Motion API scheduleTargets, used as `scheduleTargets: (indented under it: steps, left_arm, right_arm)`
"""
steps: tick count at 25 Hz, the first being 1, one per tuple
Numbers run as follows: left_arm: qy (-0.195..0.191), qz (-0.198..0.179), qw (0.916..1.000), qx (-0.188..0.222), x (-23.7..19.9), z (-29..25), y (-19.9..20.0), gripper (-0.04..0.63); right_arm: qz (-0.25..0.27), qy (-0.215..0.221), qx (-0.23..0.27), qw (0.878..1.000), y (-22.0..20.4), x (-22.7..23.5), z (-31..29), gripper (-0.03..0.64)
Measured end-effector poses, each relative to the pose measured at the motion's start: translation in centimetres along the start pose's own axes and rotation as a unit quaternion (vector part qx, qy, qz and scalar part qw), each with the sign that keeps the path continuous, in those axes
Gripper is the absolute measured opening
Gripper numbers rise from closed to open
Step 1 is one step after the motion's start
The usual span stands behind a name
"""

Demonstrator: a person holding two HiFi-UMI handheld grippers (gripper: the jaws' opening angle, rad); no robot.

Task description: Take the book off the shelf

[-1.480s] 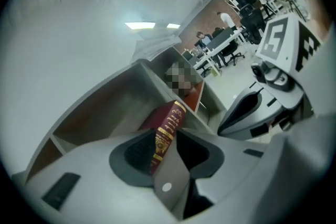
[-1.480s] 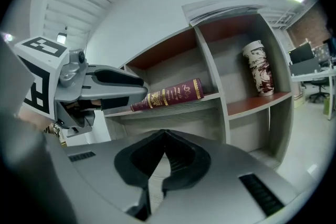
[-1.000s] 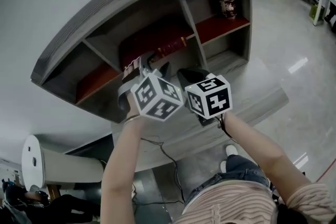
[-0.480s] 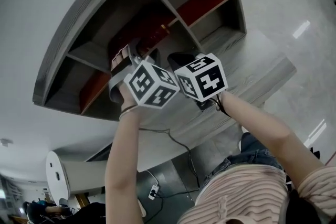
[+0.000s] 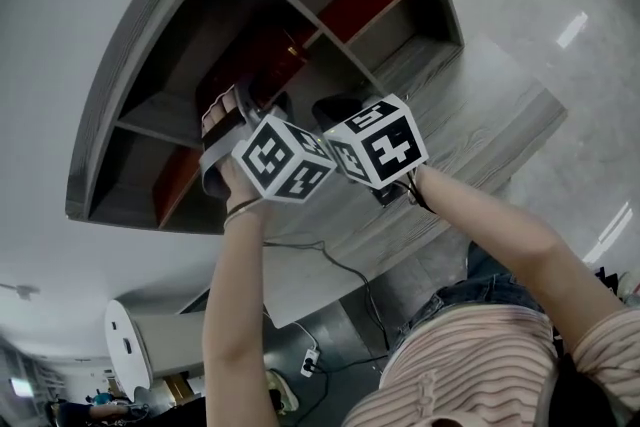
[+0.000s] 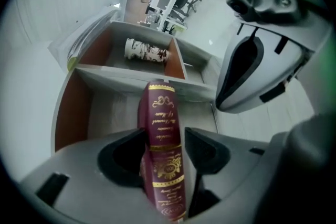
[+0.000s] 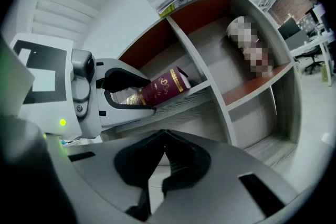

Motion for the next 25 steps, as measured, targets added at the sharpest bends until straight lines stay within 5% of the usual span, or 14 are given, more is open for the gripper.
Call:
scheduleTargets:
  steps: [17,25]
  left_arm:
    - [0.031,-0.031,0.9991,-0.002,-0.1,-1.8,0.3,0.224]
    - [0.042,-0.014,0.9990,0.001,-0.3,-1.8,0.5,0.224]
  right_arm:
    - [-0.005,-0.015,-0.011,1.000,-0.7,2.1,-0.1,0.008]
    - [-0.011,-0.020,-0.018,1.000,-1.2,2.9,0.0,0.008]
Point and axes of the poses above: the fingertips, and each gripper's own axes: z backward along the fingers, x to its right, y out of its top, the point moved 3 cm from there along z, backward along the fingers, and after that the axes turned 9 degrees about y, right-handed, at the moved point
